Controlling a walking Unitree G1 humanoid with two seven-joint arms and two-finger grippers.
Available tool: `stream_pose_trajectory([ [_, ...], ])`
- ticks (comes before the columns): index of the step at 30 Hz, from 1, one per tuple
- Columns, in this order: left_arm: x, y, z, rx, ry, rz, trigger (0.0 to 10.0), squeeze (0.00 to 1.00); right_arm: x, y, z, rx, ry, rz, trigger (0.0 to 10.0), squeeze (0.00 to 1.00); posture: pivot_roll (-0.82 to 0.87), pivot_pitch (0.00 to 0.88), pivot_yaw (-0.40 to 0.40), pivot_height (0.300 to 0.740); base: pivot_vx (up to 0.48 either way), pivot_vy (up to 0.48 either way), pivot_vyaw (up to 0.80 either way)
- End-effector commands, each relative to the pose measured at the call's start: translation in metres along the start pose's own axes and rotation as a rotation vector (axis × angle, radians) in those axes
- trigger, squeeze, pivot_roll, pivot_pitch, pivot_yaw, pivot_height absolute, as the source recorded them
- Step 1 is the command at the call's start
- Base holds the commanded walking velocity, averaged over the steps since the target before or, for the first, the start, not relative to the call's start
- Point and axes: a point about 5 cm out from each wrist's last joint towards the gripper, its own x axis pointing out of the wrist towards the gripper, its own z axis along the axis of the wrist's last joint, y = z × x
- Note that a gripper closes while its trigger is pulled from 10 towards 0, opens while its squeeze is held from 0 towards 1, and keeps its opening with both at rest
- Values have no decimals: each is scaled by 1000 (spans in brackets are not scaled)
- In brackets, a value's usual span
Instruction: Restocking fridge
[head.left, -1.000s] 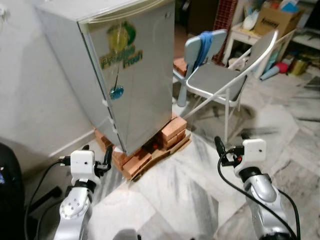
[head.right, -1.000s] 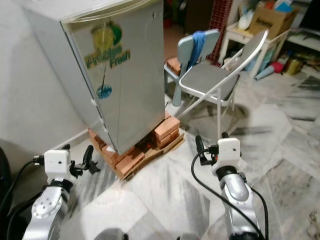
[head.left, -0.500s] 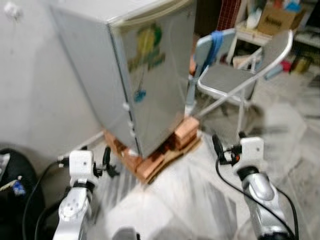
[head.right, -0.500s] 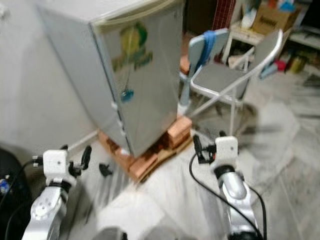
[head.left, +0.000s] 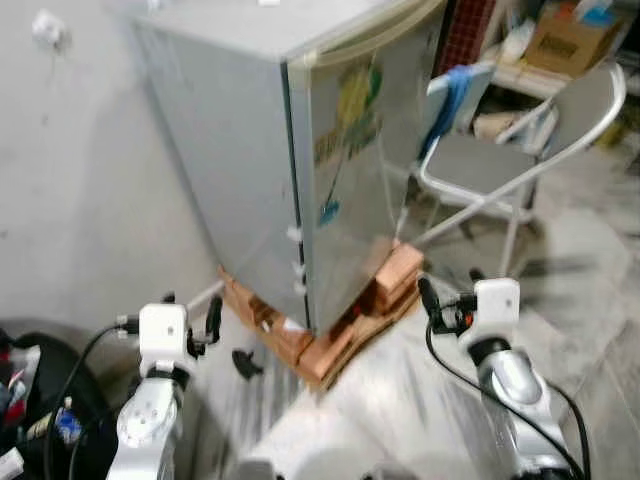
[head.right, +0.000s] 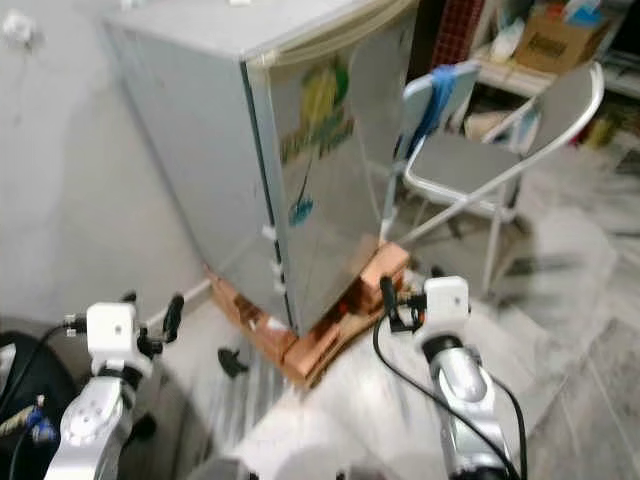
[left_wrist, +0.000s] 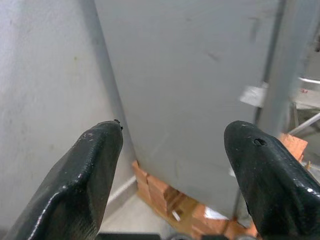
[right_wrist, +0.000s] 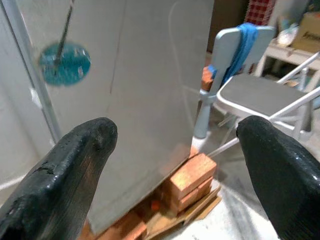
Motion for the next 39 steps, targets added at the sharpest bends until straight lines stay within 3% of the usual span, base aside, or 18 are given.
stream_pose_trajectory([
  [1,0,9,2,25,-5,20,10000,0,4,7,4,8,-17,21,10000,0,76,0,22,740,244,412,0],
  [8,1,6,2,24,-9,8,10000,0,5,8,3,7,-6,29,10000,0,82,0,17,740,176,396,-229],
  [39,-1,-7,5,-23,-28,-94,10000,0,9,14,2,9,-2,48,10000,0,84,0,21,740,0,0,-800],
])
